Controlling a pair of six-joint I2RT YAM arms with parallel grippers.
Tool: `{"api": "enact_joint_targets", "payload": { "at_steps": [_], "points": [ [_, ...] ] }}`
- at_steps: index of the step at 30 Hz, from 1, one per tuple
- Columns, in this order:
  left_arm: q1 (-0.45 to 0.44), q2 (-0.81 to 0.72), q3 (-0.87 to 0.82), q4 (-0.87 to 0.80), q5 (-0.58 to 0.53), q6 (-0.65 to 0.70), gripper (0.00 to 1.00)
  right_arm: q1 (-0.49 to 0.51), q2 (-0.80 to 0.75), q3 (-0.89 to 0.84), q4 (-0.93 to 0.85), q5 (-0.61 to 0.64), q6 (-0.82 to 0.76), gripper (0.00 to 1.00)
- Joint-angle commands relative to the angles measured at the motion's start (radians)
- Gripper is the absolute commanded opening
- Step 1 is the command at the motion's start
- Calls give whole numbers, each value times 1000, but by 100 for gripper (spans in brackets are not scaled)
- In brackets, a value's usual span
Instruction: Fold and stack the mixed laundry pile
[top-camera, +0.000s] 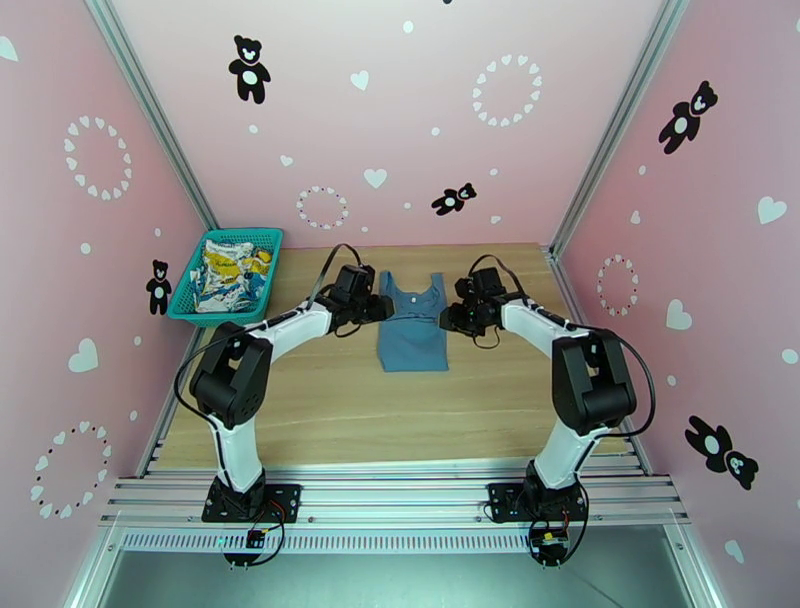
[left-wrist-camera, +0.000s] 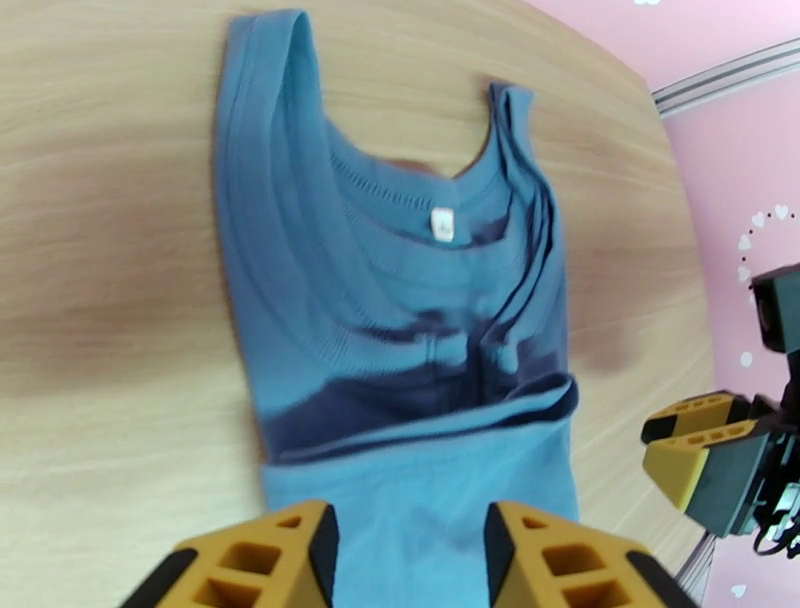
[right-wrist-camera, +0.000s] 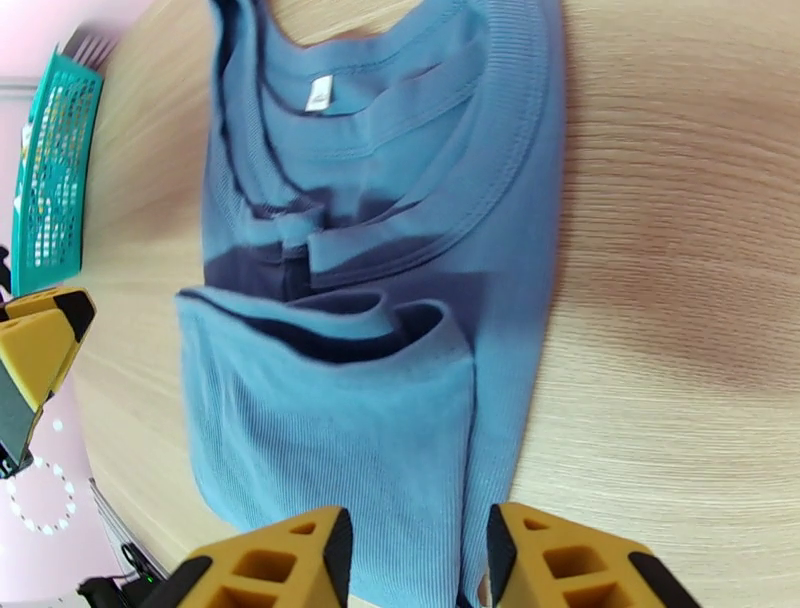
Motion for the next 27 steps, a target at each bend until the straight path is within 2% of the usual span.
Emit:
{"api": "enact_joint_targets", "payload": {
  "at_steps": [1,6,11,19,27],
  "points": [
    [6,-82,-90,-93,-24,24,48,33,36,50,-51,52,-72,42],
    [-29,-154,-220,-66,50,18,49,54,64,64,-44,45,-38,42],
    [-82,-135,-323,36,112,-28,49,97,47,6,-27,37,4,39],
    [-139,-79,-325,184,158,-92,48,104,77,-72,14,75,47,35],
    [-153,-64,-316,164,107,-93,34,103,93,-76,9,99,52,34]
  ]
}}
